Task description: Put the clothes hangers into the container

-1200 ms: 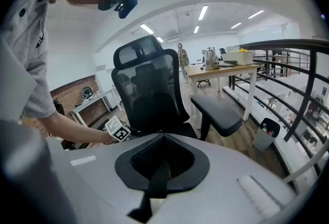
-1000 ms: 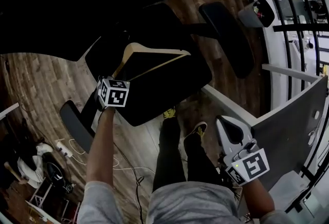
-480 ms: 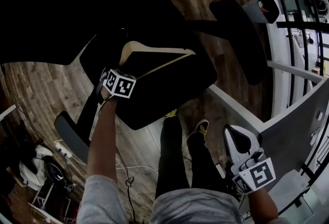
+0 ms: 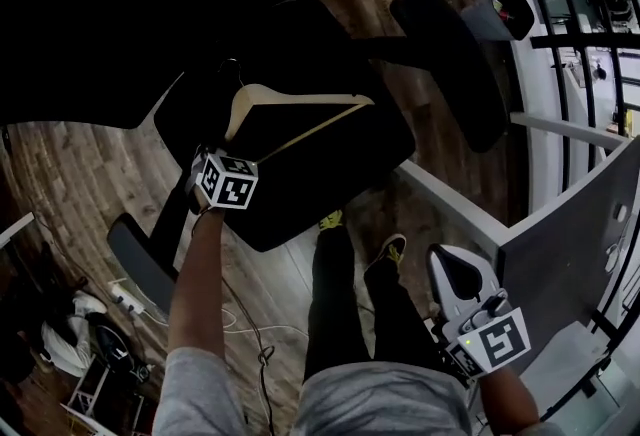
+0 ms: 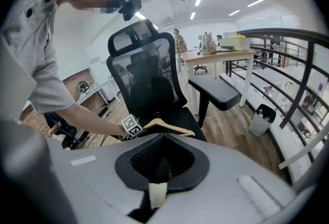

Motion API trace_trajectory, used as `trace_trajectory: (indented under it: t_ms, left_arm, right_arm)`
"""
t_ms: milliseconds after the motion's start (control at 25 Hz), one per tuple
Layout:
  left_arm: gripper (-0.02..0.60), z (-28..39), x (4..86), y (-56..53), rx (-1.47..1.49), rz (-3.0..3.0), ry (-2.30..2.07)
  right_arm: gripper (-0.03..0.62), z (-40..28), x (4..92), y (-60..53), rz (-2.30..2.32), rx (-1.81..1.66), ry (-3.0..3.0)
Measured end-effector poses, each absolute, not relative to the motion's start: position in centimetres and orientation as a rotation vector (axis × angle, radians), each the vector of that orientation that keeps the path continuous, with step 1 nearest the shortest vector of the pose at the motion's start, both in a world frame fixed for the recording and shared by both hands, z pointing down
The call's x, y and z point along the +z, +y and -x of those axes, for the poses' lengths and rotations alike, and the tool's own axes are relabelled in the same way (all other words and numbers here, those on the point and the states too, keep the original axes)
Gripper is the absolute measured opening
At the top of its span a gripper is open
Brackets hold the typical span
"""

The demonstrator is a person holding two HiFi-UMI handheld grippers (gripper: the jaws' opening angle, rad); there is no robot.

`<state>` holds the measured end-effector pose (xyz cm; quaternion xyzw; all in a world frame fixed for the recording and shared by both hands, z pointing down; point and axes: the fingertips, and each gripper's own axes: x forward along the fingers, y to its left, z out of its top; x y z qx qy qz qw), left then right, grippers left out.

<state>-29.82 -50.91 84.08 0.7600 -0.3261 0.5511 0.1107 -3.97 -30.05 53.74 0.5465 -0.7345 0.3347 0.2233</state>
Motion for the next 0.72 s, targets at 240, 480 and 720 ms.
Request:
trace_trajectory:
  t_ms: [240,480,720]
  left_arm:
    - [0.048,28.6,79.3,-50.2,1.562,-2.378,-0.992]
    - [0.041,26.4,74.7,-48.0,1.538,-2.491,-0.936]
    - [0.041,22.8,68.8,-44.8,1.473,-2.663,-0.842]
  right_arm:
    - [-0.003,2.5,50.8,-28.8,-1.621,0.865,-2.033]
    - [-0.002,0.3,47.5,-26.7,-1.735,0.816,-2.034]
    - [-0.003,-2.4,44.0,-23.7,-1.87,0.753,-2.007]
